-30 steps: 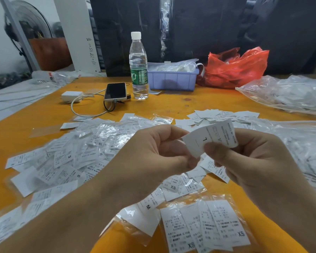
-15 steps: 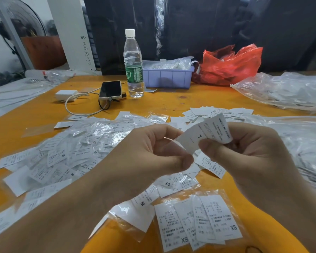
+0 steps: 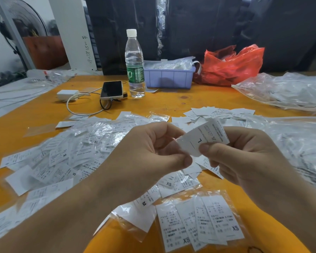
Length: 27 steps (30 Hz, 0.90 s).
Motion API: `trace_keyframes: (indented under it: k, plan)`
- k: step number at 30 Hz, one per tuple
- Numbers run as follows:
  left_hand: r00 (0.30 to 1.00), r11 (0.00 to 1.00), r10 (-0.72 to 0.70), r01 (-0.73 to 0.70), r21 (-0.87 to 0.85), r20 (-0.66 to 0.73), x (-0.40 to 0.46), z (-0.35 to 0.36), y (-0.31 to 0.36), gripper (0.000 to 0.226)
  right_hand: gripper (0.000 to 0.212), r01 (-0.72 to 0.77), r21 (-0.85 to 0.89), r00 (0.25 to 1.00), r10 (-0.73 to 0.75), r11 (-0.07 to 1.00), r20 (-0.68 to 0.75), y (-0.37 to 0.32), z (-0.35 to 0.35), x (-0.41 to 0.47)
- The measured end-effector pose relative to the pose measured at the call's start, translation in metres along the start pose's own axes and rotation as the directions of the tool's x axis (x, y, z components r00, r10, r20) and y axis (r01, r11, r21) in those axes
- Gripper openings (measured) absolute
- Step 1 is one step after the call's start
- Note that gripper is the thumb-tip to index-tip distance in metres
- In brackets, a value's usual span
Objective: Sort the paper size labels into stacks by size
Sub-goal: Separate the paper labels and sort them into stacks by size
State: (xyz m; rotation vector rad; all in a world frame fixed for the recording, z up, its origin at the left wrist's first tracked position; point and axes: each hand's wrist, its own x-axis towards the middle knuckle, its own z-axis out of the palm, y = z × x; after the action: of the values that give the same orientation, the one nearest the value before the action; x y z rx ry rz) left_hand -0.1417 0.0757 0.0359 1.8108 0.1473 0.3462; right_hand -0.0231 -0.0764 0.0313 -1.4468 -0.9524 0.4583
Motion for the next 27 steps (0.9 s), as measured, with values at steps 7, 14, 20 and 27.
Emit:
trace_keyframes:
  k: [7, 14, 20, 27]
  plan:
    - [1.000, 1.000, -0.015, 0.015, 0.011, -0.009, 0.0009, -0.0006, -0.0004, 0.039, 0.017, 0.059, -0.035, 0.998, -0.060, 0.998, -0.013, 0.0010, -0.0021, -0.0008]
    - [1.000, 1.000, -0.013, 0.013, -0.008, -0.024, 0.0011, -0.0014, -0.0001, 0.039, 0.013, 0.094, 0.078, 0.996, -0.094, 0.993, -0.004, -0.0054, -0.0003, -0.0012]
    - [0.998, 0.994, -0.053, 0.049, -0.094, -0.035, 0.0018, -0.0023, 0.0021, 0.039, 0.012, 0.084, 0.062, 0.995, -0.087, 0.995, 0.046, -0.0059, -0.0037, 0.0012]
    - [0.989, 0.980, -0.140, 0.147, -0.135, 0.056, 0.0012, -0.0050, 0.0050, 0.039, 0.017, 0.024, 0.144, 0.991, -0.042, 0.989, 0.125, -0.0020, -0.0087, 0.0057]
